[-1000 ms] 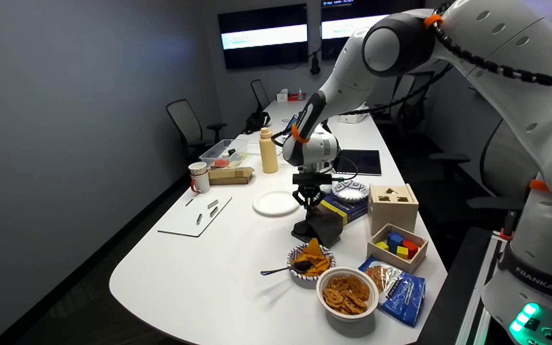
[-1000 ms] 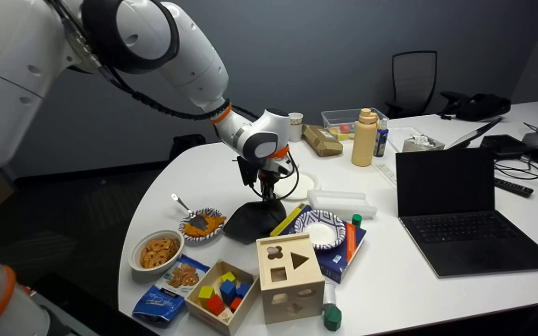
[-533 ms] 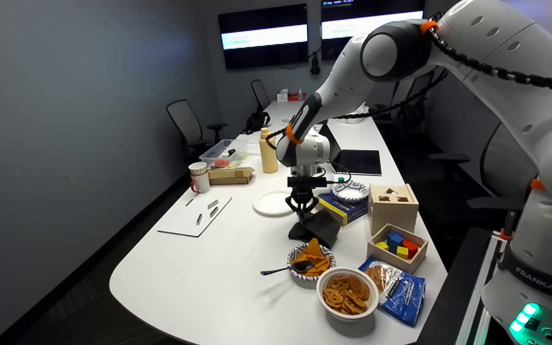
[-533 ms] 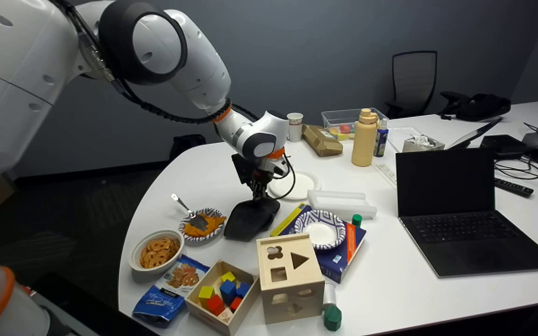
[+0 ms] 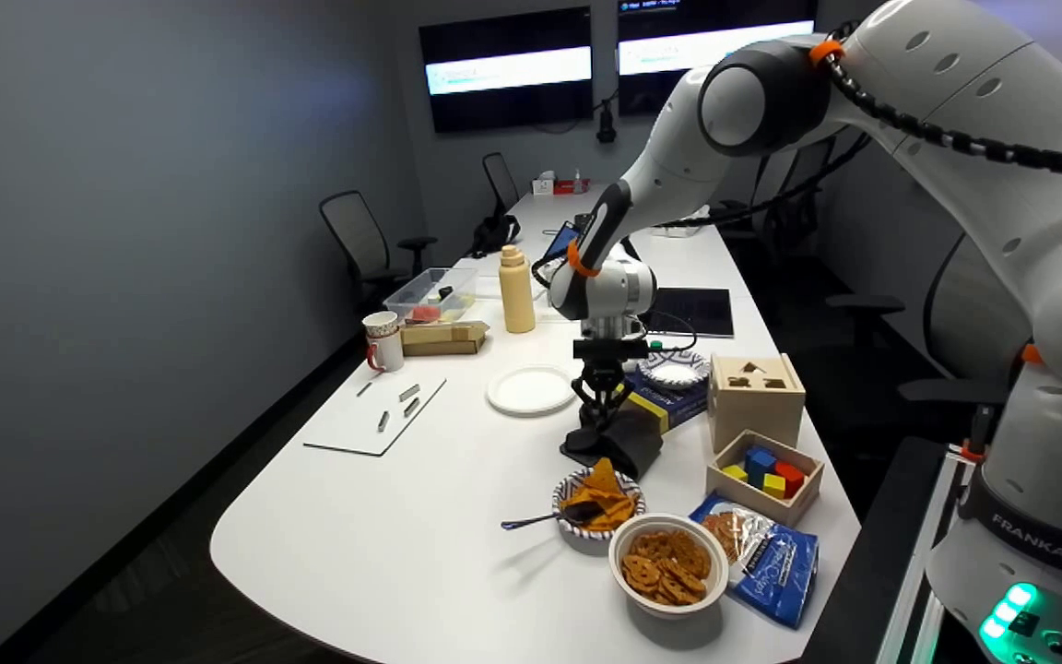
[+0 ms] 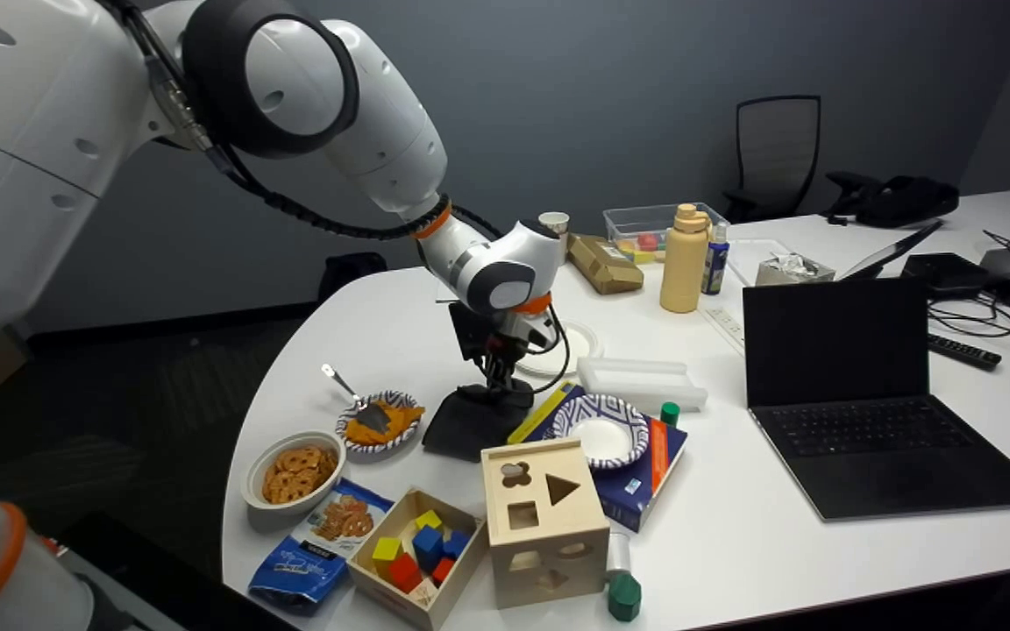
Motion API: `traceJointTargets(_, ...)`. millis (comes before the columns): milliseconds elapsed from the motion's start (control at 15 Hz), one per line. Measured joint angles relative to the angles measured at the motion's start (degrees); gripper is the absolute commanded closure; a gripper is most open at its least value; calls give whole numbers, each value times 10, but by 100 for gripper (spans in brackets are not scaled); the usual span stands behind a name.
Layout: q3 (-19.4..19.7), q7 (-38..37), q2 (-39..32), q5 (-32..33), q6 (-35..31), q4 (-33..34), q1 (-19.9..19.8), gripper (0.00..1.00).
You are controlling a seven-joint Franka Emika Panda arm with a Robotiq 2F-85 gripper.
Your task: Use the black towel to wipe next to the remote
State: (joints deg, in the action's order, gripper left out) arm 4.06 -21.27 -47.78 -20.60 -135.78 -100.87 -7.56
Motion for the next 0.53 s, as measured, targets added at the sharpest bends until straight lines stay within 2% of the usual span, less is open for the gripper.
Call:
traceJointTargets(333,11,-1,10,-5,2,-32,-14,99)
traceJointTargets(533,12,-2,15,-5,30,-50,-13,99)
